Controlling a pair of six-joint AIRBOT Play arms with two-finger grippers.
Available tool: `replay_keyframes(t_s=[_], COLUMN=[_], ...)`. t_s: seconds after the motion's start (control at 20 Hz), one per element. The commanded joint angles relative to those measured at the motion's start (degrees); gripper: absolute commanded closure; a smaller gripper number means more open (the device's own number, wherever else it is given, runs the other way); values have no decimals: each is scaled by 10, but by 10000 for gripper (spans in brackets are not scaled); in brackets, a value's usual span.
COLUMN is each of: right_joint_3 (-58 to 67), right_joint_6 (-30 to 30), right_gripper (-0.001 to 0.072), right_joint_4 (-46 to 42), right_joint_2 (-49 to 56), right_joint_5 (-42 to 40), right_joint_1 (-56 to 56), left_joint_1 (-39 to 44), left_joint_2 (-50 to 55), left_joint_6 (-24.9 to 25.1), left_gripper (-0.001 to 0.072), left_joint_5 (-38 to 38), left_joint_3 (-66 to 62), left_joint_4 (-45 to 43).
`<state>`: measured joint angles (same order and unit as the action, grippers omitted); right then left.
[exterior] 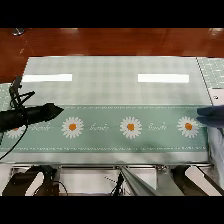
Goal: Fold the shirts.
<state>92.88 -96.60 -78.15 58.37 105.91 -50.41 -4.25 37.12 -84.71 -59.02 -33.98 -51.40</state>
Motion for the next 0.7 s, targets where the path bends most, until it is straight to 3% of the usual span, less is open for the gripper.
replay_keyframes(t_s=[0.0, 0.15, 0.2, 0.3, 0.35, 0.5, 0.6, 0.65], right_joint_3=[-118, -199, -224, -258, -264, -265, -265, -265], right_joint_6=[32, 6, -20, -31, -24, -18, -17, -16], right_gripper=[684, 673, 539, 199, 157, 152, 160, 234], right_joint_4=[-105, -164, -215, -241, -231, -206, -122, -59], right_joint_2=[-77, -138, -158, -180, -180, -175, -175, -175], right_joint_5=[4, 3, 0, -9, -8, -41, -100, -136], right_joint_1=[-84, -149, -161, -164, -163, -163, -163, -163], left_joint_1=[0, 0, 0, 4, 10, 38, 50, 50], left_joint_2=[0, 0, 0, 0, 0, 1, 1, 5], left_joint_6=[0, 0, 0, 1, 12, 48, 53, 69], left_gripper=[650, 650, 650, 650, 650, 650, 650, 658], left_joint_5=[17, 27, 27, 27, 29, 44, 87, 103], left_joint_3=[0, 0, 0, 0, 0, 0, -1, -7], left_joint_4=[0, 5, 9, 15, 15, 15, 16, 23])
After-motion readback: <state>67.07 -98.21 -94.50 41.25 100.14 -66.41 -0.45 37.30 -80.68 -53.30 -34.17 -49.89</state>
